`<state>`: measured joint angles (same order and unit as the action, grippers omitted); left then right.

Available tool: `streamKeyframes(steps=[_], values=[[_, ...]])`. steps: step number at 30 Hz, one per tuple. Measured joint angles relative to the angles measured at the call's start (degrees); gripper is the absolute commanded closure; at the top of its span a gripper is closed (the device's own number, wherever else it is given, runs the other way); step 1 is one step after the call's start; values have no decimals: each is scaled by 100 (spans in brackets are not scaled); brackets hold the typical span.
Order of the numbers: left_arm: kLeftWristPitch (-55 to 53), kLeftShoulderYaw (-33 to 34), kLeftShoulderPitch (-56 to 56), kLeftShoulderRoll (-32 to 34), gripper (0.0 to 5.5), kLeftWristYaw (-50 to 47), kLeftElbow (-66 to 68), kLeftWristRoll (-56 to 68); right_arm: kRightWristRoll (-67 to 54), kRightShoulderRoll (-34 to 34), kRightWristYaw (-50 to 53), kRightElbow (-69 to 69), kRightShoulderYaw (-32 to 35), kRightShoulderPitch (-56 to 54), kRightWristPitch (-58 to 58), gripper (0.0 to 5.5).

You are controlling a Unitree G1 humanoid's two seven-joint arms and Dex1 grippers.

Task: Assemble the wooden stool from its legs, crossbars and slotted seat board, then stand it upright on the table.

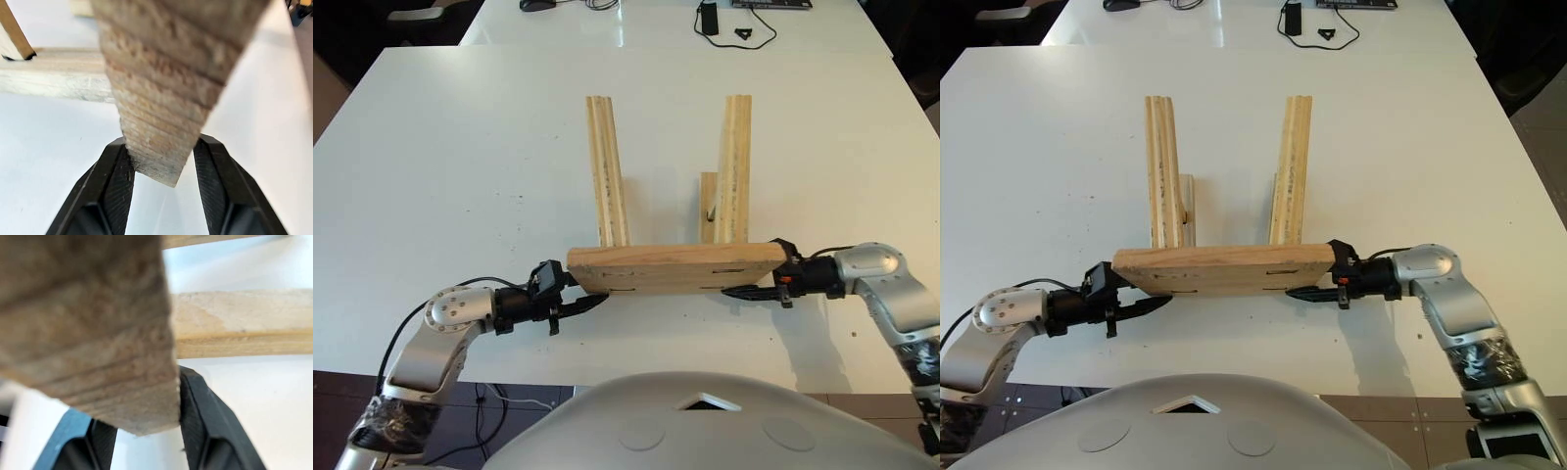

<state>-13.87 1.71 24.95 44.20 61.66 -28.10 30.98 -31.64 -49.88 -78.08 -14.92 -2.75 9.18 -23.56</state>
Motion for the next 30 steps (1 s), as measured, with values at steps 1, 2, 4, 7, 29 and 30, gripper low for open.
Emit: streamKeyframes(steps=[1,2,4,7,29,30], values=[[-90,94,84,44,376,0,-146,209,-215,-89,-33,-103,145,79,-152,392],[-210,240,189,93,376,-4,-323,536,-534,-206,-72,-239,355,162,-355,392],[-397,499,349,158,376,-44,-568,1187,-1170,-359,-100,-379,732,257,-663,392],[-536,789,428,223,376,-222,-789,2154,-2015,-499,-33,-438,1040,334,-1074,392],[630,348,-2983,-1118,376,-7904,-1611,6856,-7494,2151,7971,-1487,685,-2238,-77,392],[617,279,-3127,-1148,376,-8069,-1548,6805,-7494,2237,8163,-1444,695,-2314,-44,392]])
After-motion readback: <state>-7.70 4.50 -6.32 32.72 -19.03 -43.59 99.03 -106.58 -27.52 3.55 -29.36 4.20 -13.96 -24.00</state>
